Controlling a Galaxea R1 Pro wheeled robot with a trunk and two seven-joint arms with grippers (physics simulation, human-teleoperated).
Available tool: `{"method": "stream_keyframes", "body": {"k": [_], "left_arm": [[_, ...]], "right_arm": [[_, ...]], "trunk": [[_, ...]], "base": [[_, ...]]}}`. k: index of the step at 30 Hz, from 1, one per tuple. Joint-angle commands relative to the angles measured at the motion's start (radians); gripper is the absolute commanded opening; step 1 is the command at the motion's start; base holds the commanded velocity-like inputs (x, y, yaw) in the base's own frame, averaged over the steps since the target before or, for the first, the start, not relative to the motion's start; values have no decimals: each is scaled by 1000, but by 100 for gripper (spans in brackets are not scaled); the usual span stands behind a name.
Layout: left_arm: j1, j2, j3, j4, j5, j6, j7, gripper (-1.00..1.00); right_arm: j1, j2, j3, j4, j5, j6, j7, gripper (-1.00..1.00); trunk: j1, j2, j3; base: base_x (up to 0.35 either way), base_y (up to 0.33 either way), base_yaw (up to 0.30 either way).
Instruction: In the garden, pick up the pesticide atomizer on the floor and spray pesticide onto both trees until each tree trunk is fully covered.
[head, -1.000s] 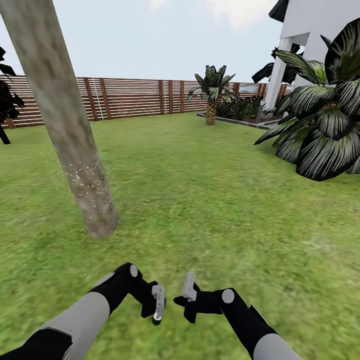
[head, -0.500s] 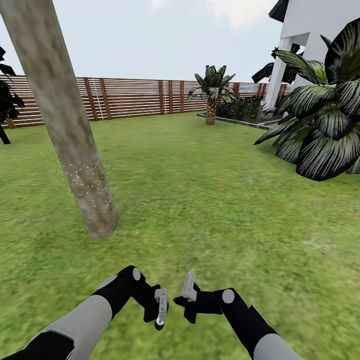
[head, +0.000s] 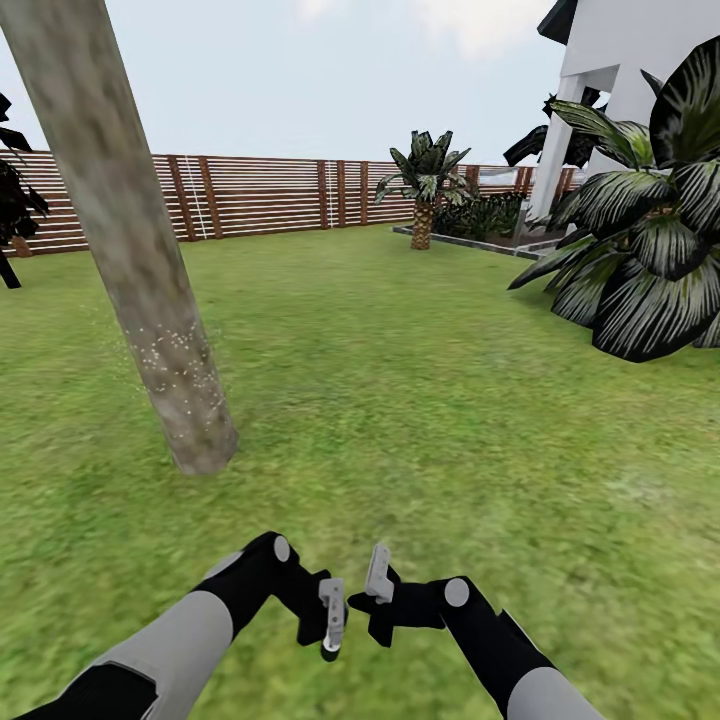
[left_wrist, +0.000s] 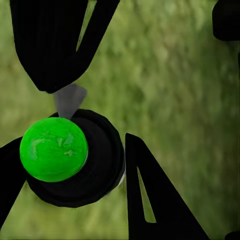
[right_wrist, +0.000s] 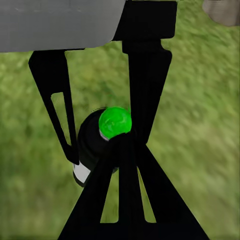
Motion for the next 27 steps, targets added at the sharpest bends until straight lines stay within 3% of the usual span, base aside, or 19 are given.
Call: {"method": "stream_keyframes", "body": {"k": [1,12,16,18,23,27], "left_arm": [[0,-1,-1,-2,-5,-4,-2,-100],[0,0,0,-2,-6,-4,-2,-100],[-1,13,-3,-1,-12,-4,-2,-100],[0,42,-4,0,-13,-3,-2,-100],[0,162,-7,1,-12,-3,-2,-100],[8,237,-5,1,-12,-2,-1,-100]], "right_arm": [[0,0,-1,-1,10,-7,1,-100],[0,0,-1,-1,10,-6,1,-100],[0,0,-1,1,11,-7,1,-100],[0,0,-1,3,11,-6,0,-100],[0,0,-1,4,12,-7,1,-100],[0,-2,-3,5,12,-7,-2,-100]], "trunk": [[0,0,-1],[0,0,-1],[0,0,-1],[0,0,-1],[0,0,-1],[0,0,-1]], "base": [[0,0,0],[0,0,0],[0,0,0],[0,0,0],[0,0,0],[0,0,0]]}}
